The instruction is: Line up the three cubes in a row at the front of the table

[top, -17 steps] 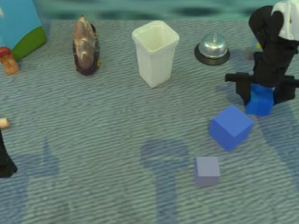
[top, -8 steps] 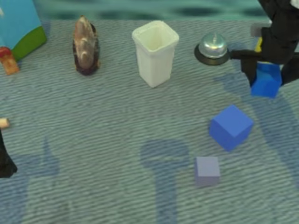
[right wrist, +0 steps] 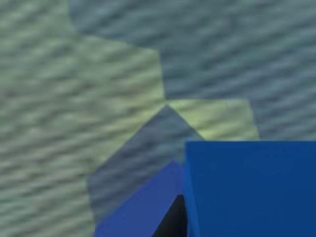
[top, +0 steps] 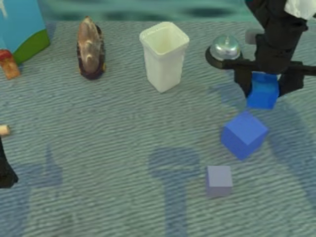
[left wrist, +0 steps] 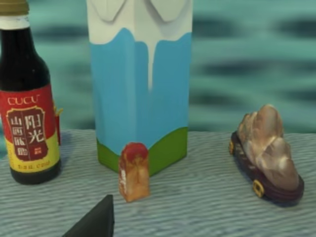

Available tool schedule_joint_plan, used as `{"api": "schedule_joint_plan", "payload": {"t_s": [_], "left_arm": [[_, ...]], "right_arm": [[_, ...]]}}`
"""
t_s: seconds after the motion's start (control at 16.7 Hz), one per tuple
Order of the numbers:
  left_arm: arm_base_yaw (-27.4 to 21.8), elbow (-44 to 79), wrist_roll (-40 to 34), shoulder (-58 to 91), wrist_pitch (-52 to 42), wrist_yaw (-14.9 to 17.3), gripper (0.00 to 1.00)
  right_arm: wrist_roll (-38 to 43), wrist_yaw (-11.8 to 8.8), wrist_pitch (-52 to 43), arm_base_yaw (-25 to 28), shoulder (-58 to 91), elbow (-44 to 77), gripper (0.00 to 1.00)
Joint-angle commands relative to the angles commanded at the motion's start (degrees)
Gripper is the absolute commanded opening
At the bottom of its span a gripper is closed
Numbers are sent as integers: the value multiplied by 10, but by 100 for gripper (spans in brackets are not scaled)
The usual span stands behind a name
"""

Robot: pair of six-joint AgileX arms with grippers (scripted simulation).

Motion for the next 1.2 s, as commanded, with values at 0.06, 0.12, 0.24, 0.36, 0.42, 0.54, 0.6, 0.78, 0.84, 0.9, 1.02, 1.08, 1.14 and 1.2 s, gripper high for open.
{"api": "schedule_joint_plan", "payload": {"t_s": [0.06, 0.12, 0.24, 0.36, 0.42, 0.54, 0.6, 0.78, 0.84, 0.9, 1.02, 1.08, 1.14, 1.2], "left_arm": [[0, 0, 0, 0, 0, 0, 100], [0, 0, 0, 0, 0, 0, 100], [0, 0, 0, 0, 0, 0, 100], [0, 0, 0, 0, 0, 0, 100], [0, 0, 0, 0, 0, 0, 100], [0, 0, 0, 0, 0, 0, 100], [0, 0, 0, 0, 0, 0, 100], [0, 0, 0, 0, 0, 0, 100], [0, 0, 0, 0, 0, 0, 100], [0, 0, 0, 0, 0, 0, 100], [0, 0, 0, 0, 0, 0, 100], [0, 0, 0, 0, 0, 0, 100], [0, 0, 0, 0, 0, 0, 100], [0, 0, 0, 0, 0, 0, 100]], "right_arm": [[22, 0, 3, 28, -12, -16, 0], [47, 0, 6, 61, -25, -34, 0], [99, 0, 13, 133, -54, -73, 0], [151, 0, 20, 204, -83, -112, 0], [175, 0, 23, 235, -96, -130, 0], [213, 1, 30, 281, -120, -158, 0], [226, 1, 32, 295, -128, -168, 0], [236, 2, 34, 304, -135, -175, 0], [236, 2, 34, 304, -135, -175, 0], [236, 1, 34, 303, -132, -173, 0], [236, 1, 43, 303, -130, -181, 0], [236, 1, 57, 302, -126, -191, 0], [237, 2, 76, 302, -120, -203, 0], [238, 2, 99, 302, -114, -217, 0]]}}
